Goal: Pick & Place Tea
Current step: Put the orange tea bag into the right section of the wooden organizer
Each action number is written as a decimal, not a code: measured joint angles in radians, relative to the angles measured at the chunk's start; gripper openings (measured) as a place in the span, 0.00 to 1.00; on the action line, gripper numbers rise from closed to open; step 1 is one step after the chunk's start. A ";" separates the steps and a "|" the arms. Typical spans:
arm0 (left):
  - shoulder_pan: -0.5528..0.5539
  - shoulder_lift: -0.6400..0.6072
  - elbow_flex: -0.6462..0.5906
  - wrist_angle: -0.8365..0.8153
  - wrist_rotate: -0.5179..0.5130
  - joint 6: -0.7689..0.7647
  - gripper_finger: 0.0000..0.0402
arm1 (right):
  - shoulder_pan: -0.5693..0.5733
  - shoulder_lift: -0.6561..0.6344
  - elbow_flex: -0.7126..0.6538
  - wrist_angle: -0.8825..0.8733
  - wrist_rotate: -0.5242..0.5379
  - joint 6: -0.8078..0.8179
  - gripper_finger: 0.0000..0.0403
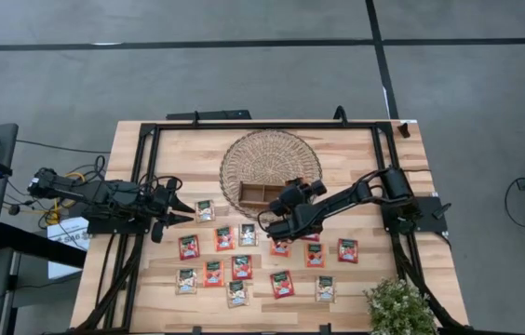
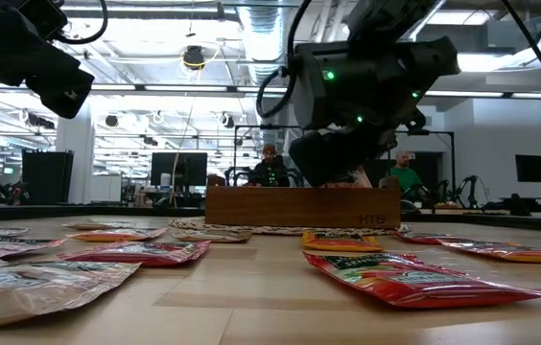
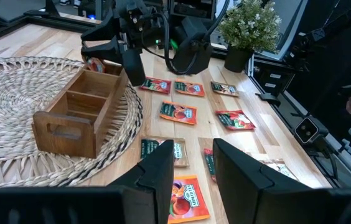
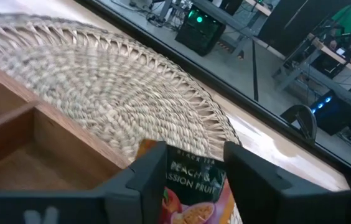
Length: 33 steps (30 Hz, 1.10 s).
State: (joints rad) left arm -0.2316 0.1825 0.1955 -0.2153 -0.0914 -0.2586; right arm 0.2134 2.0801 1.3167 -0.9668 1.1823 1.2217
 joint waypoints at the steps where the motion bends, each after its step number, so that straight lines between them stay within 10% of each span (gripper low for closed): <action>1: 0.000 0.000 0.000 0.000 0.000 0.000 0.26 | 0.000 -0.001 0.005 -0.001 0.000 0.000 0.40; 14: 0.000 0.000 0.000 0.000 0.000 0.000 0.26 | -0.014 -0.001 0.072 -0.128 0.028 -0.004 0.43; 27: 0.000 0.000 0.000 0.000 0.000 0.007 0.26 | -0.039 -0.077 0.131 -0.152 0.017 -0.349 0.39; 33: 0.000 0.000 0.000 0.000 0.019 0.007 0.26 | -0.047 -0.190 0.173 -0.114 -0.207 -0.680 0.38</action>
State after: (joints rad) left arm -0.2317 0.1825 0.1955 -0.2150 -0.0727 -0.2518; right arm 0.1669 1.8897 1.4894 -1.0808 0.9753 0.5419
